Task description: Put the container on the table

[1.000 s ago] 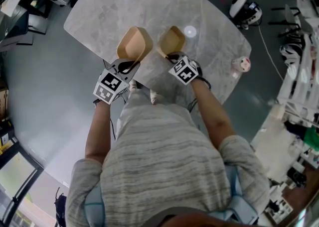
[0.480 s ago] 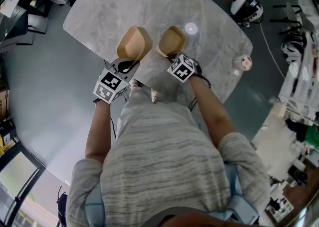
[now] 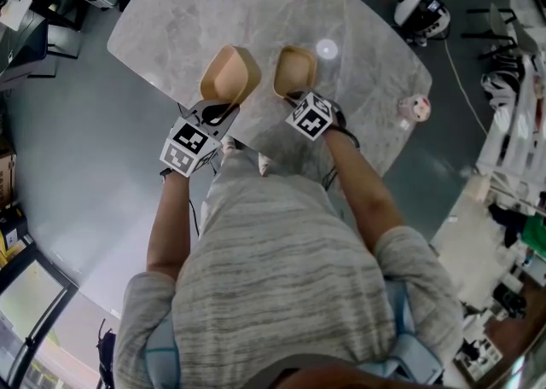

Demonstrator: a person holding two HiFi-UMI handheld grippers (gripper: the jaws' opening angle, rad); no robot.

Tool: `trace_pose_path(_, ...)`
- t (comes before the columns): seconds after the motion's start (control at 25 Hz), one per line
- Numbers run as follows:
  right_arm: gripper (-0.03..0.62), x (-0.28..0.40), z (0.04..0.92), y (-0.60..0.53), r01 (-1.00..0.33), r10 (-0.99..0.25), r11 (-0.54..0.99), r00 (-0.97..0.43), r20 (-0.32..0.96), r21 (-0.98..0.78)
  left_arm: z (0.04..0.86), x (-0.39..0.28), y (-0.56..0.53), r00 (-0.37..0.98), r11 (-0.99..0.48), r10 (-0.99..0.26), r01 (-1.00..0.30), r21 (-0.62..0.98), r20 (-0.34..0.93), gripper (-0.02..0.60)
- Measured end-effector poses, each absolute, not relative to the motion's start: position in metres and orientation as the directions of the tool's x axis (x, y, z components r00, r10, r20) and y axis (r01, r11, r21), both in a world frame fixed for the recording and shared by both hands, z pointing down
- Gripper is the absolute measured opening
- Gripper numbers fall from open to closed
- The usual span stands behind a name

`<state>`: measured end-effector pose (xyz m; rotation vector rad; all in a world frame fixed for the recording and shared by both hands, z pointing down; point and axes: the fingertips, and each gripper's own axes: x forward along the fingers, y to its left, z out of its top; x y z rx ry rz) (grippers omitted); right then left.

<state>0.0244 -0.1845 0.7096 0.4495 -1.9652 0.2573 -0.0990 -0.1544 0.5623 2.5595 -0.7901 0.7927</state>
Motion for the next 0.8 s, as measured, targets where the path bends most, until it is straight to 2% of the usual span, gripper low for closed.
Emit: trace_pose_path(0.8, 0.02, 0.022, 0.687, -0.19, -0.489, -0.266, 0.872, -0.436, 0.86, 0.021, 0.574, -0.1, -0.156, 0.671, -0.789, -0.389, -0.596, 0.149, 0.631, 0.005)
